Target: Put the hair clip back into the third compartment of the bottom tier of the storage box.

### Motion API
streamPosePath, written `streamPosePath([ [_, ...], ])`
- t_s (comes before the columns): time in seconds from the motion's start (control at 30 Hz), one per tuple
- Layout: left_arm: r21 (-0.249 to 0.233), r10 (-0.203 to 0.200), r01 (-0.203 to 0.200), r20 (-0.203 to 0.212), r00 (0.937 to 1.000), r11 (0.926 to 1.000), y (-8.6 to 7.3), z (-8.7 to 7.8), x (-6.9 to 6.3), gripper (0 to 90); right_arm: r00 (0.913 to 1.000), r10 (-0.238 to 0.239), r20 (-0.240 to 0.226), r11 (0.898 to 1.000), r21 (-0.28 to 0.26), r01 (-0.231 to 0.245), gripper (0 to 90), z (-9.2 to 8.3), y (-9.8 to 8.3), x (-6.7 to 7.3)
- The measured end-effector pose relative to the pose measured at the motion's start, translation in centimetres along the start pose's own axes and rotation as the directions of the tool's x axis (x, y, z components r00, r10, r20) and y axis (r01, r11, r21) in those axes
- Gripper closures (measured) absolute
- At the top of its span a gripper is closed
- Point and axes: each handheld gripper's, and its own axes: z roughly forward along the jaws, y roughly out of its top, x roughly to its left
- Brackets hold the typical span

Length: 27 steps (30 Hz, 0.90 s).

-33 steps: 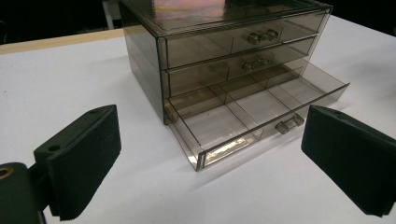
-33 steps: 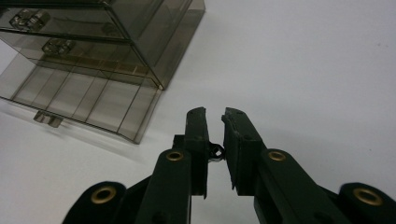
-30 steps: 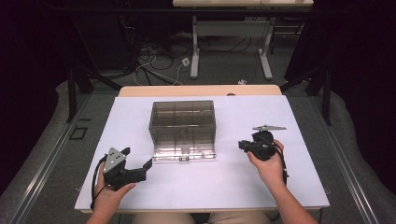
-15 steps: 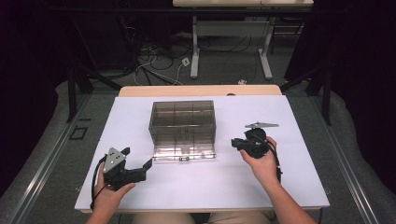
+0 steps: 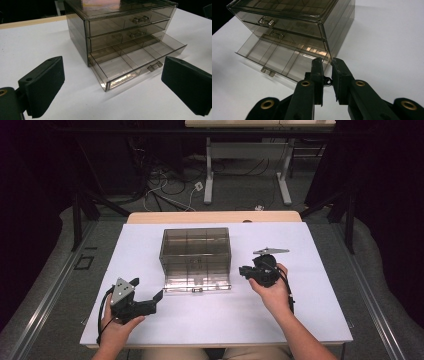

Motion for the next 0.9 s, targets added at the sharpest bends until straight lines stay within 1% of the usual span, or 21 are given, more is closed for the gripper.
streamPosePath([
  [0.07, -0.001, 0.001, -0.001, 0.0, 1.0, 1.0, 0.0, 0.0, 0.0, 4.7, 0.9999, -0.012, -0.003, 1.0, -0.005, 0.012, 79.9, 0.2, 0.1, 0.2],
  [0.13, -0.002, -0.005, 0.005, 0.001, 1.0, 1.0, 0.0, 0.0, 0.0, 4.7, 0.9999, -0.01, -0.004, 1.0, -0.001, 0.01, 79.9, 0.3, 0.2, 0.4],
  [0.2, 0.0, 0.0, 0.0, -0.001, 1.0, 1.0, 0.0, 0.0, 0.0, 4.7, 0.9997, -0.02, -0.01, 1.0, -0.002, 0.02, 79.9, 0.5, 0.3, 0.6],
  [0.37, -0.001, 0.004, -0.004, 0.0, 1.0, 1.0, 0.0, 0.0, 0.0, 4.7, 0.9996, -0.02, -0.018, 1.0, 0.002, 0.02, 79.9, 0.8, 0.7, 1.1],
  [0.4, -0.001, 0.004, -0.004, 0.001, 1.0, 1.0, 0.0, 0.0, 0.0, 4.7, 0.9994, -0.028, -0.021, 1.0, -0.002, 0.028, 79.9, 0.9, 0.7, 1.2],
  [0.5, 0.0, 0.005, -0.005, 0.001, 1.0, 1.0, 0.0, 0.0, 0.0, 4.7, 0.9994, -0.027, -0.023, 1.0, 0.004, 0.027, 79.9, 1.1, 0.9, 1.5],
  [0.53, -0.001, 0.005, -0.005, 0.001, 1.0, 1.0, 0.0, 0.0, 0.0, 4.7, 0.9991, -0.034, -0.024, 0.999, -0.001, 0.034, 80.0, 1.2, 0.9, 1.6],
  [0.63, -0.001, 0.005, -0.005, 0.0, 1.0, 1.0, 0.0, 0.0, 0.0, 4.7, 0.9989, -0.034, -0.032, 0.999, 0.002, 0.034, 79.9, 1.5, 1.1, 1.9],
  [0.7, -0.002, 0.004, -0.004, 0.001, 1.0, 1.0, 0.0, 0.0, 0.0, 4.7, 0.9985, -0.042, -0.034, 0.999, 0.004, 0.042, 79.9, 1.7, 1.2, 2.1],
  [0.8, -0.001, 0.004, -0.004, -0.001, 1.0, 1.0, 0.0, 0.0, 0.0, 4.7, 0.9985, -0.043, -0.033, 0.999, 0.017, 0.043, 80.0, 1.9, 1.3, 2.4],
  [0.87, -0.001, 0.004, -0.004, -0.001, 1.0, 1.0, 0.0, -0.1, 0.0, 4.7, 0.9983, -0.046, -0.036, 0.999, 0.017, 0.046, 79.9, 2.1, 1.3, 2.6],
  [0.9, -0.003, -0.007, 0.007, 0.004, 1.0, 1.0, 0.0, 0.0, 0.0, 4.7, 0.998, -0.052, -0.036, 0.998, 0.016, 0.053, 80.0, 2.2, 1.4, 2.7],
])
